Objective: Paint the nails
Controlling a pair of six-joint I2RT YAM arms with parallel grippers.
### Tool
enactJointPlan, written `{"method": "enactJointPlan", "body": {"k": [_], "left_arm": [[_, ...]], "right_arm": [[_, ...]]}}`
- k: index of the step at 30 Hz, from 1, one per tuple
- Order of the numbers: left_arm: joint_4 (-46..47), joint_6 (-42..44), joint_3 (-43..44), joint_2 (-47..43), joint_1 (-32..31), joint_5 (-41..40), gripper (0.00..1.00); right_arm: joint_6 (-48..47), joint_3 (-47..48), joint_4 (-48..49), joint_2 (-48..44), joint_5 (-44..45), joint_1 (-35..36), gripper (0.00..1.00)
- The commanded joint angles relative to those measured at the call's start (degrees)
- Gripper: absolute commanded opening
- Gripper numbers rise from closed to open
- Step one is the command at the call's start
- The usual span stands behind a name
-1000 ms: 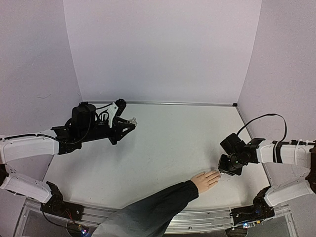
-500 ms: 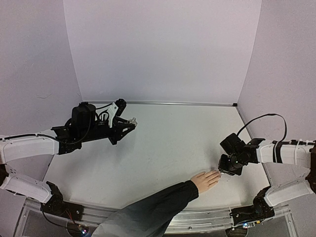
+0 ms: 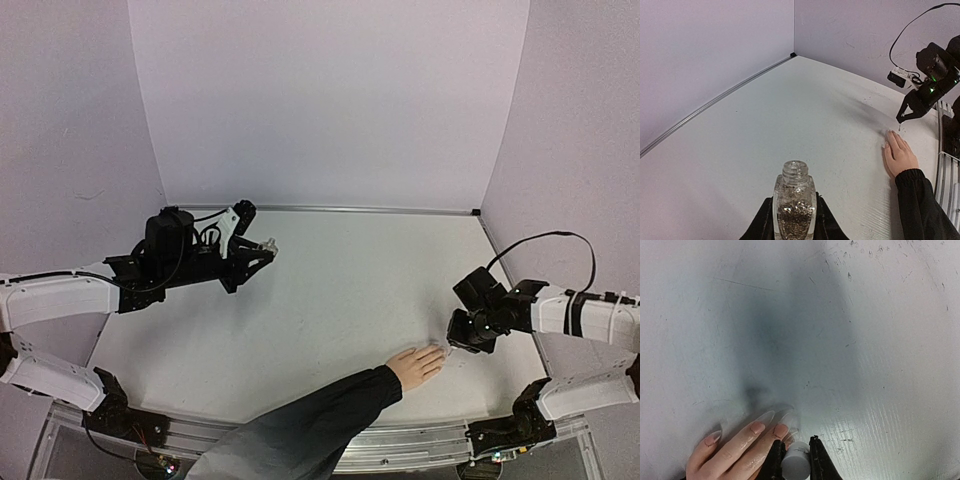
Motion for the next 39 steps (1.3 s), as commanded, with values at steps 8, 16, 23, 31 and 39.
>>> {"method": "enactJointPlan", "body": {"k": [8,16,23,31,39], "left_arm": [[1.5,0.3,3.7,-1.0,0.3,1.5,0.0],[1.6,0.4,3.2,-1.7,0.3,1.2,0.0],[1.5,0.6,3.2,-1.6,0.3,1.0,0.0],[1.5,0.7,3.1,-1.6,0.3,0.8,0.0],[1.4,0.7,3.1,-1.6,0.3,0.8,0.0]], "right_arm": [[-4.4,0.8,-2.5,-1.0,-3.9,-0.2,0.0],[-4.5,0.6,-0.7,0.0,-4.0,-0.2,0.0],[-4.1,0.7,0.1,1.3,-3.9,-0.3,0.0],[-3.9,0.5,0.6,2.5,-3.6,-0.2,0.0],[-4.0,0.2,0.9,3.0,-3.6,-0.2,0.0]]}}
